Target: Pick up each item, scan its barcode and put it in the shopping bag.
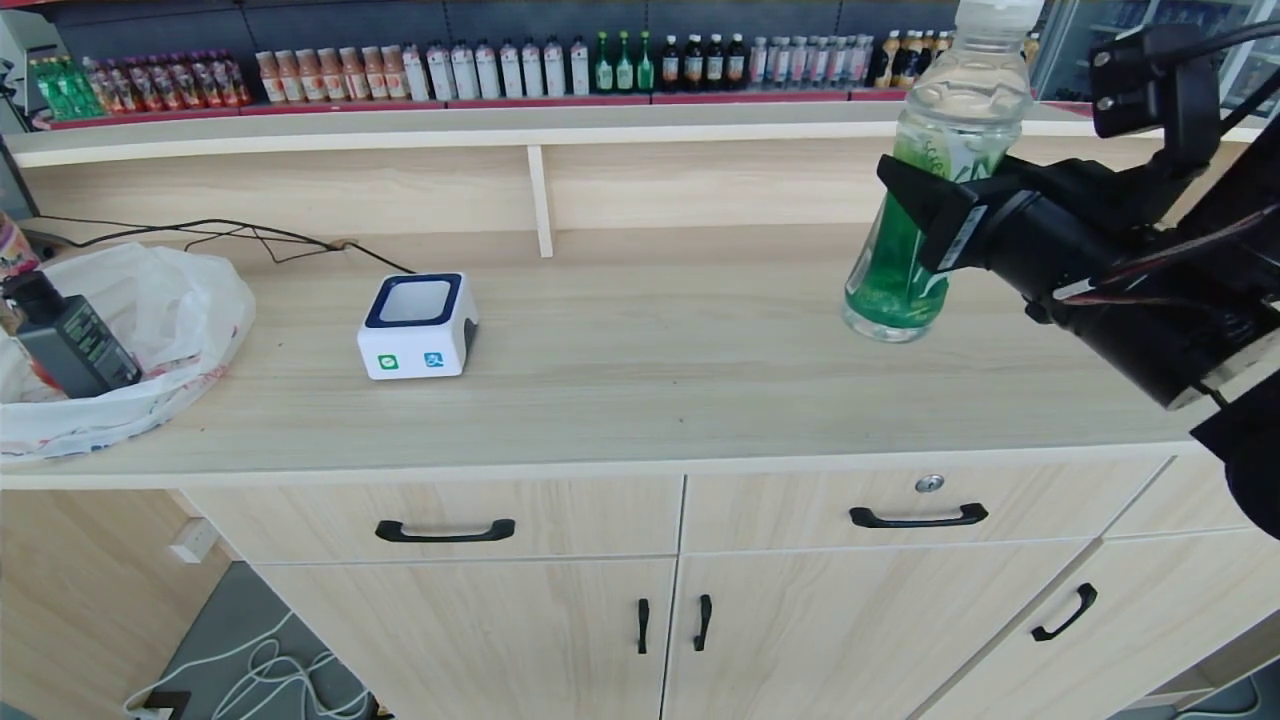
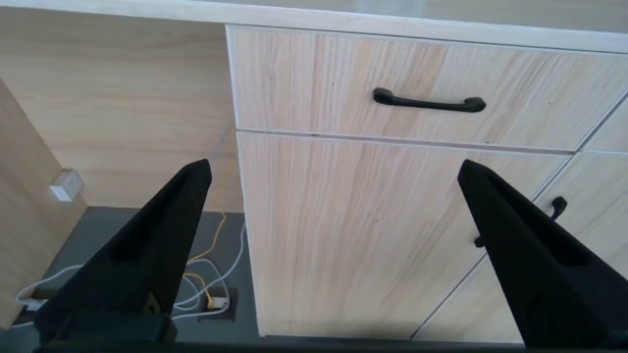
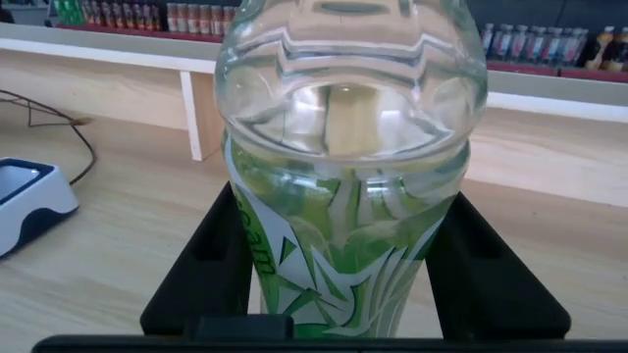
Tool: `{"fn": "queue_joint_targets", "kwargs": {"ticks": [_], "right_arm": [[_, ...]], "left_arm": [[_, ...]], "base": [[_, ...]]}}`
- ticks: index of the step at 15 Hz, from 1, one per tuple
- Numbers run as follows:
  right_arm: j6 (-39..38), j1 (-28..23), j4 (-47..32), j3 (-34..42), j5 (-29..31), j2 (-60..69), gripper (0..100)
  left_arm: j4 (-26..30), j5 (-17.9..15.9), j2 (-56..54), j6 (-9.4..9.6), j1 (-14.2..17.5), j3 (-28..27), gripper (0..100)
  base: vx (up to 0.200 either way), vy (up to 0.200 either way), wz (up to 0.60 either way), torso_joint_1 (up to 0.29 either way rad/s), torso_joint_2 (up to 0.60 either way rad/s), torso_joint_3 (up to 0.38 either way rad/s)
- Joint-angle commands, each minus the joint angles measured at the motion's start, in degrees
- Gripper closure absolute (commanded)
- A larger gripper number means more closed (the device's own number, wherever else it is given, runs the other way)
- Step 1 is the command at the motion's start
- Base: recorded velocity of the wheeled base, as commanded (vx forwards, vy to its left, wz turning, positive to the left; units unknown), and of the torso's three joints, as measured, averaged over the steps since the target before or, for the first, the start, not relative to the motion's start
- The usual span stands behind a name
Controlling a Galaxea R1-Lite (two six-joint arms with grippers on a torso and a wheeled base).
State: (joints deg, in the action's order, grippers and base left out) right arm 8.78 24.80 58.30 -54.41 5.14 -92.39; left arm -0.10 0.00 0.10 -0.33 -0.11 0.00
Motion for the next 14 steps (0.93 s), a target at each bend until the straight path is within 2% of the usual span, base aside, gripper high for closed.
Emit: {"fn": "queue_joint_targets", "kwargs": {"ticks": [1,4,6,9,14], "right_arm": [[0.01,0.43,0.06,6.42,-0.13,8.19,100],[-1.57,2.27,0.06,12.92,-0.75,14.17,100],[-5.53,3.77,0.06,13.19,-1.10,15.66,100],[-9.66,5.18,0.06,13.63,-6.11,17.33,100],[-20.47,5.18,0.33,18.90,-15.52,20.67,100]], "left_arm": [[0.01,0.00,-0.01,-0.02,0.02,0.00,0],[0.01,0.00,-0.01,-0.02,0.02,0.00,0],[0.01,0.00,-0.01,-0.02,0.02,0.00,0],[0.01,0.00,-0.01,-0.02,0.02,0.00,0],[0.01,0.00,-0.01,-0.02,0.02,0.00,0]], "base": [[0.000,0.000,0.00,0.000,0.00,0.000],[0.000,0.000,0.00,0.000,0.00,0.000],[0.000,0.000,0.00,0.000,0.00,0.000],[0.000,0.000,0.00,0.000,0.00,0.000],[0.000,0.000,0.00,0.000,0.00,0.000]]}}
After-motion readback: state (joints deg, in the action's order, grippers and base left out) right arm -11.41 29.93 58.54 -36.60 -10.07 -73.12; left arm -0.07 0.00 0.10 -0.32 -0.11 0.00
